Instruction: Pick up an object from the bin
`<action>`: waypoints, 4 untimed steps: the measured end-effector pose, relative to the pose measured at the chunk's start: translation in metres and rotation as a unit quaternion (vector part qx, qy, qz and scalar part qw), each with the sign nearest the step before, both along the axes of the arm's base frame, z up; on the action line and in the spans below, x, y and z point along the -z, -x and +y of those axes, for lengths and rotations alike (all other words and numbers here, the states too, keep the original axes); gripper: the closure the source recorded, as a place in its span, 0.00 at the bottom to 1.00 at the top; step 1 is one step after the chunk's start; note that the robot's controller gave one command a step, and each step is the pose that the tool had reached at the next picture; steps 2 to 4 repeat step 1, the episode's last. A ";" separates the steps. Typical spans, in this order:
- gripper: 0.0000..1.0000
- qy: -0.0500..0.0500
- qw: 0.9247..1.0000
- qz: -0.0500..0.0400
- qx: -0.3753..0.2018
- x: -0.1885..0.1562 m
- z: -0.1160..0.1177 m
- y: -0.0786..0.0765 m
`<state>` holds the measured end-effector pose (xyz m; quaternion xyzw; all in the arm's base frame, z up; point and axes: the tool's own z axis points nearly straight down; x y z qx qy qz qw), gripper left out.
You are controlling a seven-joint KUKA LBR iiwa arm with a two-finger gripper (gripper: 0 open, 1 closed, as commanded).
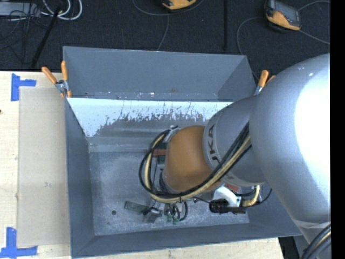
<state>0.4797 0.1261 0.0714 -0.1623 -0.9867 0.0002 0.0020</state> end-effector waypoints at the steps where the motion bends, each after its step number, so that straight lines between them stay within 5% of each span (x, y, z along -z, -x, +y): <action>1: 1.00 -0.001 1.000 -0.006 -0.005 -0.164 0.019 -0.040; 4: 1.00 -0.001 1.000 -0.006 -0.005 -0.164 0.019 -0.040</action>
Offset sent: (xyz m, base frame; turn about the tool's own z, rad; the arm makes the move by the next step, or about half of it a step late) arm 0.0378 0.0190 0.1599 -0.0073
